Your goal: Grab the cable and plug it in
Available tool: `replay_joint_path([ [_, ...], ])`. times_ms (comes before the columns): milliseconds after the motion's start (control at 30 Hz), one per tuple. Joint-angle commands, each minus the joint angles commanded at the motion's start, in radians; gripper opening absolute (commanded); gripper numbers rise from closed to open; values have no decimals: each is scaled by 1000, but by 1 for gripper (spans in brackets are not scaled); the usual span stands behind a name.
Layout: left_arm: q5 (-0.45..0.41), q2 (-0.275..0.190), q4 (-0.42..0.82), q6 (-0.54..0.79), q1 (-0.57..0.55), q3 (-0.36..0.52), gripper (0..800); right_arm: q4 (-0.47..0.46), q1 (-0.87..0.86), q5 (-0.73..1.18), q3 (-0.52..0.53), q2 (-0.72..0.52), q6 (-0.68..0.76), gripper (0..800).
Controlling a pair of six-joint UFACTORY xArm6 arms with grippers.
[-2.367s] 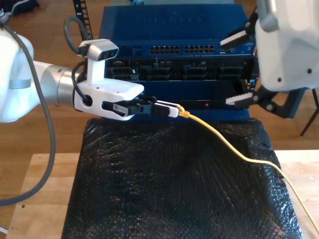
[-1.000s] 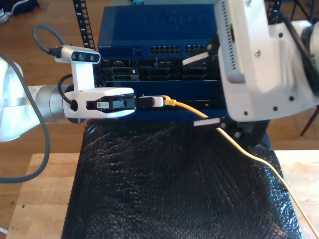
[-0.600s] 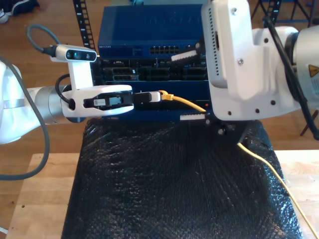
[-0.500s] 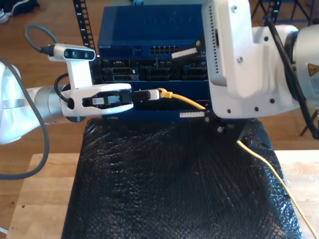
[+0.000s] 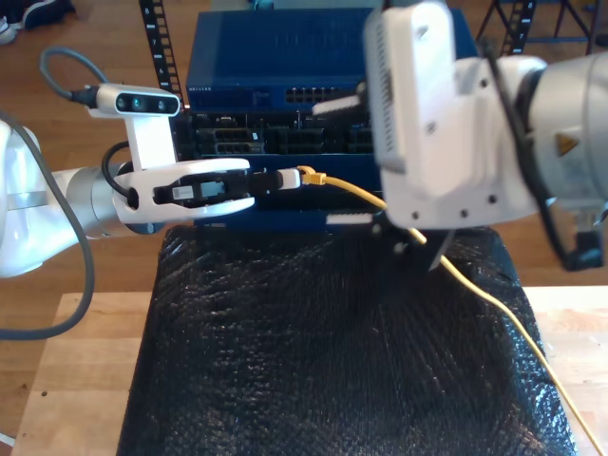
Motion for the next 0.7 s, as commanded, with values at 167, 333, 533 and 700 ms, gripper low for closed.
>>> replay_joint_path([
  [167, 20, 0, -2, 0, 0, -2, 5, -2, 15, -20, 8, 11, 2, 756],
  [333, 29, 0, -8, 0, 0, 0, 5, -2, 18, -38, 11, 9, 2, 713],
  [533, 41, 6, -9, 0, 0, 0, 5, -2, 18, -48, 9, 3, 2, 713],
  [700, 41, 8, -9, -3, 0, 0, 5, 0, 18, -61, 9, 0, 3, 665],
])
